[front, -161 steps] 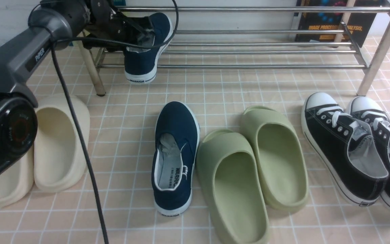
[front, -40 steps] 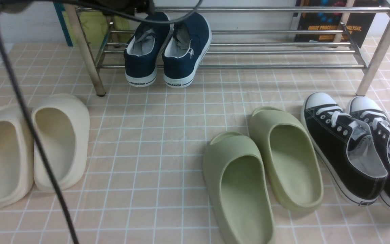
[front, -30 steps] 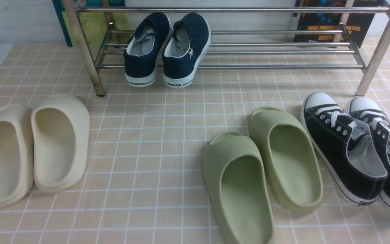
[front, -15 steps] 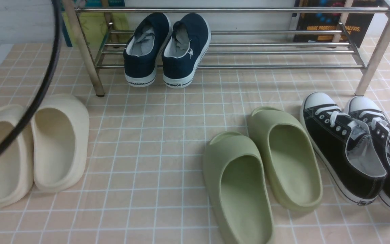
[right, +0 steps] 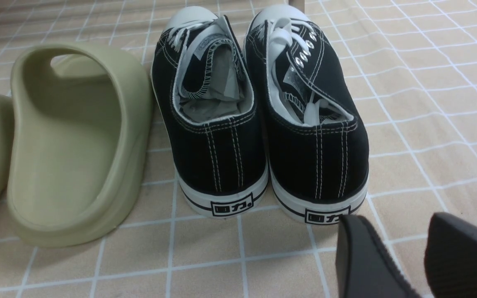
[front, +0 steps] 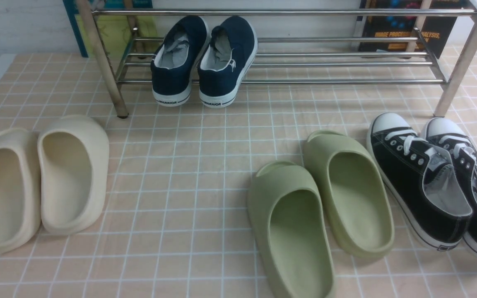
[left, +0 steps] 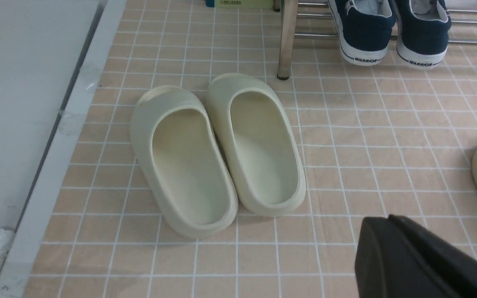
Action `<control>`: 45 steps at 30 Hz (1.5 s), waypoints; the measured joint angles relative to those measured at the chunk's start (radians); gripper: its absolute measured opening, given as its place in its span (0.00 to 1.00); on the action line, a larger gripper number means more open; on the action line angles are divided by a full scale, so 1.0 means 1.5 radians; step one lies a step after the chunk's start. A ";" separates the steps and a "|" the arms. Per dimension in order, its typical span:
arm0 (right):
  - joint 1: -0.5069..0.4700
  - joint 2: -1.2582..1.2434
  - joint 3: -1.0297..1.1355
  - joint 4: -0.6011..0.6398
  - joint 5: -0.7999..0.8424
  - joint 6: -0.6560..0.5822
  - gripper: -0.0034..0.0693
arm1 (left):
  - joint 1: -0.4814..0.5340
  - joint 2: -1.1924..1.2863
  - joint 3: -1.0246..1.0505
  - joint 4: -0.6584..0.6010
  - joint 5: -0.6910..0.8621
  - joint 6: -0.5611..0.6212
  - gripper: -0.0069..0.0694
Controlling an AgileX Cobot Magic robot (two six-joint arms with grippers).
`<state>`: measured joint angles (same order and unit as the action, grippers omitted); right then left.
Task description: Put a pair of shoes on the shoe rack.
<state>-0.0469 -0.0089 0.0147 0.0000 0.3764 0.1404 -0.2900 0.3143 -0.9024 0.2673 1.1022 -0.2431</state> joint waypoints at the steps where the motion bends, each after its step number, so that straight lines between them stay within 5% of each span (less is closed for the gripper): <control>1: 0.000 0.000 0.000 0.000 0.000 0.000 0.38 | 0.000 -0.007 0.008 0.000 0.007 0.000 0.10; 16: 0.000 0.000 0.000 0.000 0.000 0.000 0.38 | 0.000 -0.011 0.043 0.040 0.055 -0.002 0.12; 22: 0.000 0.000 0.000 0.000 0.000 0.000 0.38 | 0.025 -0.018 0.143 0.011 -0.130 0.037 0.12; 28: 0.000 0.000 0.000 0.000 0.000 0.000 0.38 | 0.127 -0.076 0.384 -0.046 -0.530 0.084 0.12; 32: 0.000 0.000 0.000 0.000 0.000 0.000 0.38 | 0.190 -0.141 0.505 -0.066 -0.648 0.086 0.12; 45: 0.000 0.000 0.000 0.000 0.000 0.000 0.38 | 0.255 -0.217 0.620 -0.083 -0.519 0.086 0.12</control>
<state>-0.0469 -0.0089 0.0147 0.0000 0.3764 0.1404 0.0923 -0.0118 0.0282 0.1430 0.3237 -0.1143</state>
